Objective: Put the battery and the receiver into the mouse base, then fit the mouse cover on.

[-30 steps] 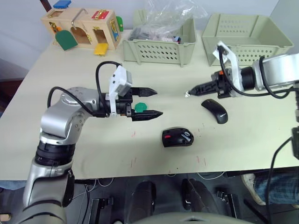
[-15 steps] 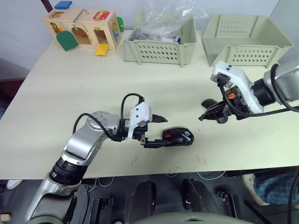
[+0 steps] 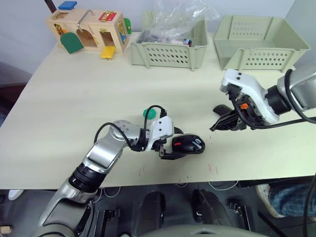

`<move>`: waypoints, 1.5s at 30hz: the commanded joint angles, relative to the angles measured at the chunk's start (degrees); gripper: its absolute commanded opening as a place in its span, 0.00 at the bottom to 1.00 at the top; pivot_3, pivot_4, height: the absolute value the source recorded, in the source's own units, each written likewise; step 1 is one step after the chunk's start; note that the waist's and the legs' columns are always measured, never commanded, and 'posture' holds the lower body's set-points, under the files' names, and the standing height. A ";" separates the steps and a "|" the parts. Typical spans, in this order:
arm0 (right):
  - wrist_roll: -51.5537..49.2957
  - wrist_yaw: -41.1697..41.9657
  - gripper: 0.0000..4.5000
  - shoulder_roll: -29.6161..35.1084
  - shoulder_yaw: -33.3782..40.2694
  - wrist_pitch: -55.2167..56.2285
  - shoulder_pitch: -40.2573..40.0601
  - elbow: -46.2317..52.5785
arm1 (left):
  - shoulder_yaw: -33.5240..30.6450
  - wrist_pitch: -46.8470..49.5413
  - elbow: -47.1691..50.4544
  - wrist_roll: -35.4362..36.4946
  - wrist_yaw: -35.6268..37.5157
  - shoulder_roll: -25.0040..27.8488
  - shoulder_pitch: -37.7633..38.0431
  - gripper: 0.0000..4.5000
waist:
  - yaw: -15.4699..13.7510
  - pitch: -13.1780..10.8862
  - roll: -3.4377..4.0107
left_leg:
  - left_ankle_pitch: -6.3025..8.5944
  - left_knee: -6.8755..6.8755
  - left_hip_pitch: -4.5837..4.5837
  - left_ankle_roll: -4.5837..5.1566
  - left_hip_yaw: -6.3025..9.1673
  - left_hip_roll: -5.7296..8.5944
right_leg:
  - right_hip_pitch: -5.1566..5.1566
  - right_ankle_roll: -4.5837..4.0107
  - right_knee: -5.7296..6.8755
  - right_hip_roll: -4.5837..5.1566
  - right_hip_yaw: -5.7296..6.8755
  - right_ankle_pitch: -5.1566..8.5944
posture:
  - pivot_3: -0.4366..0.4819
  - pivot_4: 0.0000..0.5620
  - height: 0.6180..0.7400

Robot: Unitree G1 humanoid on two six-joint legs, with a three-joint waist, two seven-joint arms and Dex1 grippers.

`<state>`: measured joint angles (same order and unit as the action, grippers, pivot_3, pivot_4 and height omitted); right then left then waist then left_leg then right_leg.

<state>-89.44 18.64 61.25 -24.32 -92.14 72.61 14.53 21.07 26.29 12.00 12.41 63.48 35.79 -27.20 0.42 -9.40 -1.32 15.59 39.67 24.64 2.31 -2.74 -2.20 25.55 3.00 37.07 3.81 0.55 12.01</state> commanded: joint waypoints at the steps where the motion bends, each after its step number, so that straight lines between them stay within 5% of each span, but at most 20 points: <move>1: 0.33 0.68 0.00 0.32 1.51 -0.36 -0.84 0.91 | 2.22 -1.92 -0.87 -2.29 -0.72 -1.97 -1.56 0.97 | -0.03 0.00 0.00 | 0.00 0.01 0.00 0.00 0.00 0.00 | 0.00 0.00 0.00 0.00 0.00 0.00 | 0.48 0.27 1.00; 19: -1.61 -1.66 0.00 0.81 2.71 -0.36 -2.64 1.09 | 4.70 -4.21 -6.30 -6.70 0.04 -6.95 -3.60 0.97 | -0.15 0.00 0.00 | 0.01 0.46 0.06 0.02 0.04 -0.01 | 0.00 0.01 0.39 0.00 -0.01 -0.01 | 0.48 0.27 1.00; 24: -2.67 -2.74 0.00 0.87 2.92 -0.36 -2.94 1.04 | 4.45 -4.39 -6.28 -6.86 0.18 -7.40 -3.31 0.64 | -0.15 0.00 0.00 | 0.01 0.47 0.06 0.02 0.04 -0.01 | 0.00 0.01 0.41 0.01 -0.01 -0.01 | 0.48 0.27 1.00; 45: 7.96 -9.73 0.00 -11.65 1.70 -0.36 -11.21 0.09 | 4.16 -3.03 -4.88 -6.96 -0.54 -7.44 -3.15 0.64 | -0.02 0.00 0.01 | 0.01 0.51 0.06 0.02 0.04 0.00 | 0.01 0.02 0.49 0.01 -0.01 0.00 | 0.48 0.27 1.00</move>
<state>-83.26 8.97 50.46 -22.51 -92.15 60.56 14.45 25.43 23.34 5.00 5.61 63.22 28.47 -29.67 0.40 -9.40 -1.31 15.60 40.18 24.70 2.33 -2.70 -2.20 25.56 3.02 37.57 3.82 0.53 12.01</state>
